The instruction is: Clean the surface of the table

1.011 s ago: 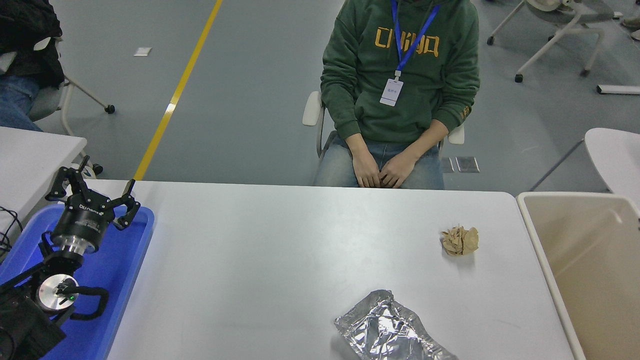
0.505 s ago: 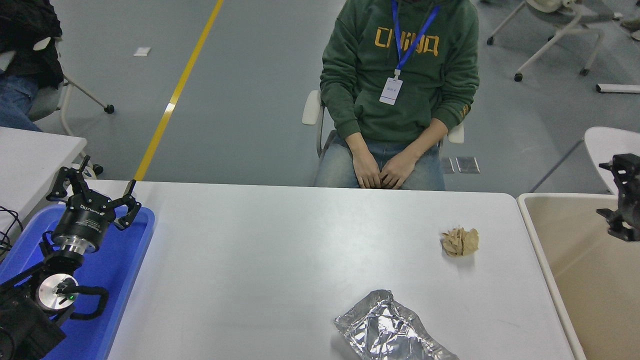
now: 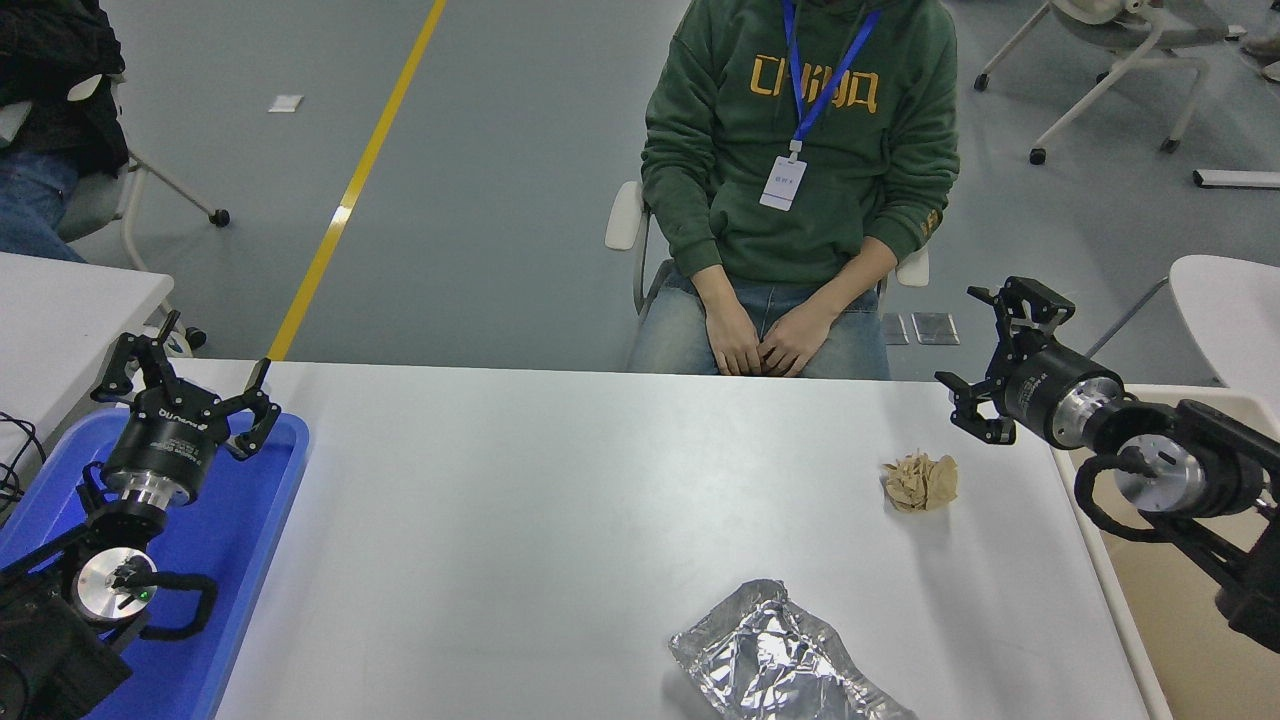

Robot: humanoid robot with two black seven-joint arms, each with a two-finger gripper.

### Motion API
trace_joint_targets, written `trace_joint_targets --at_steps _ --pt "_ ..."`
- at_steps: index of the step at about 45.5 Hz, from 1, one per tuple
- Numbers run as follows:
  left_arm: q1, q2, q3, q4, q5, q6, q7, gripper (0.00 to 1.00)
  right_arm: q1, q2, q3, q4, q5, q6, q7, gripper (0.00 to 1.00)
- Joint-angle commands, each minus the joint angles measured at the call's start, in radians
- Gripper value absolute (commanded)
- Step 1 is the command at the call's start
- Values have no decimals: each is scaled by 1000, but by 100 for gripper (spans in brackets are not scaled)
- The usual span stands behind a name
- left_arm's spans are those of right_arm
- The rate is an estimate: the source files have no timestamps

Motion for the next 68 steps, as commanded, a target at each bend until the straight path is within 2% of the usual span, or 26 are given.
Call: trace_joint_targets --at_steps 1,19,41,45,57,63,68 --pt "0 0 0 0 0 0 0 100 -59 194 101 -92 0 2 80 100" --pt "0 0 0 0 0 0 0 100 -61 225 93 -149 -5 7 134 100" --pt "0 -1 0 0 0 0 0 100 -45 199 41 -142 -42 10 137 100" --pt "0 0 0 0 0 0 0 100 -25 139 -5 -122 -100 14 134 100" --pt "0 0 0 0 0 0 0 100 74 -166 -272 67 -290 31 135 100" --pt "0 0 0 0 0 0 0 100 87 -292 -303 170 -433 68 135 100" --pt "0 0 0 0 0 0 0 100 85 -413 -320 282 -464 111 135 100"
